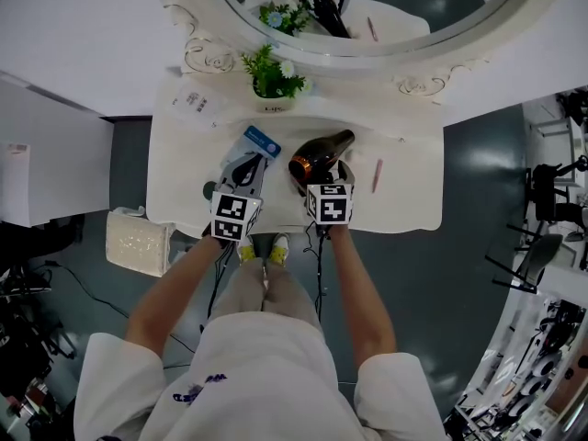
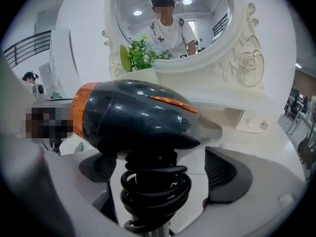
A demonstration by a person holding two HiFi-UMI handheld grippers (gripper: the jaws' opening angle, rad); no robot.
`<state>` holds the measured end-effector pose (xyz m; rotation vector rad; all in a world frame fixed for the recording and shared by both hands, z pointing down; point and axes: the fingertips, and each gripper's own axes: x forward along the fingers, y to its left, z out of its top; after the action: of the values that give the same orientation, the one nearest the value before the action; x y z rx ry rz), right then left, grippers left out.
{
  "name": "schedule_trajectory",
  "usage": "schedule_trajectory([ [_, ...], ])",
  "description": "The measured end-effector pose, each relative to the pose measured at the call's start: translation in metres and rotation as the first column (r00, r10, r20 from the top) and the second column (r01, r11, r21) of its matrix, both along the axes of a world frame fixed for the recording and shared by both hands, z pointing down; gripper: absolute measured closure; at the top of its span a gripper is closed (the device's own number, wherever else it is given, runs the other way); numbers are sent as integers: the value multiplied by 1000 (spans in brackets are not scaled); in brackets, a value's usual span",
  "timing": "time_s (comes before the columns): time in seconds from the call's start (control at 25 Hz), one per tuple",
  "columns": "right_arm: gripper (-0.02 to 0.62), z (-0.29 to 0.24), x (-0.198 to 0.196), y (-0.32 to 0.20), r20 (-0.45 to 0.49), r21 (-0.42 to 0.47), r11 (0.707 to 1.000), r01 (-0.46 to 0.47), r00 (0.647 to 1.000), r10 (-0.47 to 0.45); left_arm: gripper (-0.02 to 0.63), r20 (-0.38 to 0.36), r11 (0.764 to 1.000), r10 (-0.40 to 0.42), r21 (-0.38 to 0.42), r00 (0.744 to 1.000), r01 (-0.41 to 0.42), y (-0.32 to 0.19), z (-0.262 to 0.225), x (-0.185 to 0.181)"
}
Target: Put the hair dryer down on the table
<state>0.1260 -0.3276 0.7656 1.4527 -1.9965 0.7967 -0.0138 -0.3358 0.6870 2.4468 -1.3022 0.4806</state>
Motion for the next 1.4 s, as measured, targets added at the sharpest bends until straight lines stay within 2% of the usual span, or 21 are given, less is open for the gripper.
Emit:
schedule_trajectory([
  [0.2, 41, 6, 6, -2, 8, -23, 999, -49, 999, 49, 595, -6, 1000, -11, -1, 1000, 11, -3, -1, -1],
  [0.36, 41, 7, 0, 2, -1, -40, 999, -9, 1000, 9, 595, -10, 1000, -9, -7, 1000, 9, -1, -1, 2],
  [0.56, 40, 10, -15, 5, -15, -95, 992, 82, 996, -84, 597, -33, 999, -29, -14, 999, 29, -1, -4, 2],
  [0.76, 40, -1, -15, -8, 72, -58, 998, 5, 997, -1, 595, -34, 999, -34, -13, 999, 33, 1, -4, 1],
  [1.16, 40, 6, -13, 6, 62, -75, 997, -5, 998, 10, 595, -32, 999, -39, -24, 999, 38, 14, 0, 0],
  [1.4, 41, 2, -11, 10, 64, -55, 998, -15, 998, 18, 595, -29, 999, -40, -25, 999, 39, 18, 0, 2],
])
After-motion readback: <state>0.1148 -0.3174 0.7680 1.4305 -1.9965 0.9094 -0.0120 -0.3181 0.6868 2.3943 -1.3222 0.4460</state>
